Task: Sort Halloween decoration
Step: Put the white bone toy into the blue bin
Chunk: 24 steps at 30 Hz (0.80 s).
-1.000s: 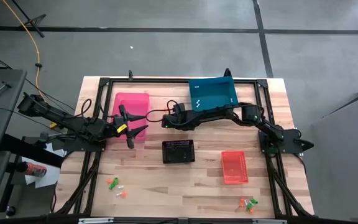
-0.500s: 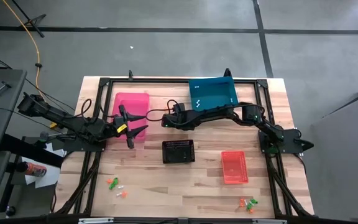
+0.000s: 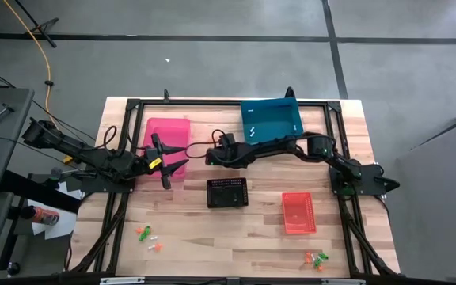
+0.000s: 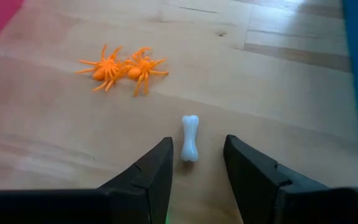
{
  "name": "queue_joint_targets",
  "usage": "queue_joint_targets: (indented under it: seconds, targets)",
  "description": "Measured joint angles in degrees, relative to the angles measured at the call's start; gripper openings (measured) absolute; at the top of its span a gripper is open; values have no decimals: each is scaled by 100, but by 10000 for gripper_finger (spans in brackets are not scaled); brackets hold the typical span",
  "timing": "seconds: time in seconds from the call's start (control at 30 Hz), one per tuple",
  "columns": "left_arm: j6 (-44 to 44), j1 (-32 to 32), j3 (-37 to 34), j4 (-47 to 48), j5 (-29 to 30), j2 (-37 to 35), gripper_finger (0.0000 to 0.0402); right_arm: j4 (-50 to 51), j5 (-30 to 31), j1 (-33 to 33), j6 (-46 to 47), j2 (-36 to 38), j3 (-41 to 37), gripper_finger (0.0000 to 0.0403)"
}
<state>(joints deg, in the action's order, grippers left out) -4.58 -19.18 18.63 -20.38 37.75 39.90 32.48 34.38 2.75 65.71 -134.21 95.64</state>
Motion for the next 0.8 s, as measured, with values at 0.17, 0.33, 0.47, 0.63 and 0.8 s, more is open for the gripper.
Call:
queue_joint_targets:
  seconds: [0.17,0.33,0.47,0.63,0.8]
  targets:
    - [249,0,0,18,-1,0,174,-160,32,-124,-20,-5,-5,145]
    - [288,0,-1,159,-1,0,174,-207,99,-275,-19,-6,-4,145]
    - [321,0,0,175,-1,0,174,-251,259,-337,2,-16,-4,145]
    - [436,0,0,175,-1,0,174,-251,364,-253,-11,-16,-4,145]
    - [448,2,-2,175,1,0,174,-183,379,-132,-28,-12,2,145]
